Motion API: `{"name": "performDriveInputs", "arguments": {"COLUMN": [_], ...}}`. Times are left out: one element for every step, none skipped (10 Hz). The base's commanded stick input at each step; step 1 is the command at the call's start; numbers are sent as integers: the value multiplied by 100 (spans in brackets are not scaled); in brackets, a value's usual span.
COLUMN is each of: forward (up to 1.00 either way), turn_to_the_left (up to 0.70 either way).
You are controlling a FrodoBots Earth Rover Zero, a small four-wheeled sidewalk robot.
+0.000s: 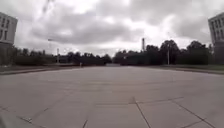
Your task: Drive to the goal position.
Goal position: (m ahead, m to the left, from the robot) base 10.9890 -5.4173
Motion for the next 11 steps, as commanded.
{"name": "performDriveInputs", "arguments": {"forward": [100,100,100,100,100,100,100,100,100,100,100], "turn_to_the_left": [0,0,0,0,0,0,0,0,0,0,0]}}
